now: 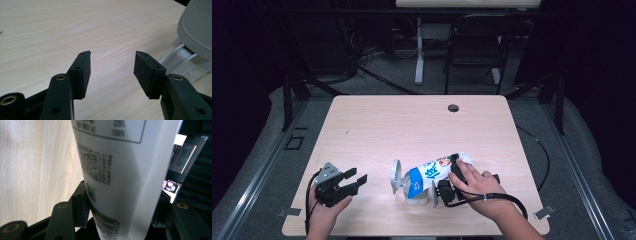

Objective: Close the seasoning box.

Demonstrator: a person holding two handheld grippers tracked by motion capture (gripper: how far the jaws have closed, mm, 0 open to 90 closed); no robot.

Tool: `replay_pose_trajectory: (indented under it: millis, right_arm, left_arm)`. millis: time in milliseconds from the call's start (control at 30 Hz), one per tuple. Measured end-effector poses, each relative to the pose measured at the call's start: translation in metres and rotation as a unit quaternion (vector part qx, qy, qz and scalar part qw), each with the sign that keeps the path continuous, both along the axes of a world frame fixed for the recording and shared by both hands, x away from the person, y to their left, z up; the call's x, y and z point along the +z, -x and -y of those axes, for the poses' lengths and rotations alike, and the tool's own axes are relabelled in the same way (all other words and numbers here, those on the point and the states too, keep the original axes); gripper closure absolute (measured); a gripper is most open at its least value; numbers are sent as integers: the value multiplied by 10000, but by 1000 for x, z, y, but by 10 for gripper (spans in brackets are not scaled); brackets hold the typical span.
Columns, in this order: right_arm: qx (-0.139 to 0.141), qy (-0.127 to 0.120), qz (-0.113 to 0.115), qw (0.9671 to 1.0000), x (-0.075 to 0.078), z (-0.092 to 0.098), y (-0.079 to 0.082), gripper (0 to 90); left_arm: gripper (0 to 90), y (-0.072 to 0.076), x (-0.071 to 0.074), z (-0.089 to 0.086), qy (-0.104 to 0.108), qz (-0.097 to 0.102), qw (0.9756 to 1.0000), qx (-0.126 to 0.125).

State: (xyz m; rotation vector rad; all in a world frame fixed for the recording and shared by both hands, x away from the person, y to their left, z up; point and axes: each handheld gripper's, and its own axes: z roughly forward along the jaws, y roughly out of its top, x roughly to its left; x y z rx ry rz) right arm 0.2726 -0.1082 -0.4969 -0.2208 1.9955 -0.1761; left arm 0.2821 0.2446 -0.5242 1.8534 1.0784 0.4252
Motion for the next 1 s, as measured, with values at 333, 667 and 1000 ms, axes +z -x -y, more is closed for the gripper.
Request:
replay_pose_trajectory:
  millis: [333,667,1000]
  right_arm:
    - [10,15,6,10000,0,0,0,453]
    - [28,106,30,9999,1,-1,0,453]
    - [35,109,28,9999,2,-1,0,453]
  left_arm:
    - [478,0,0,0,-7,6,10000,-2]
    - [478,0,0,1,-11,18,10000,-6]
    - [478,0,0,0,-17,4,10000,-5]
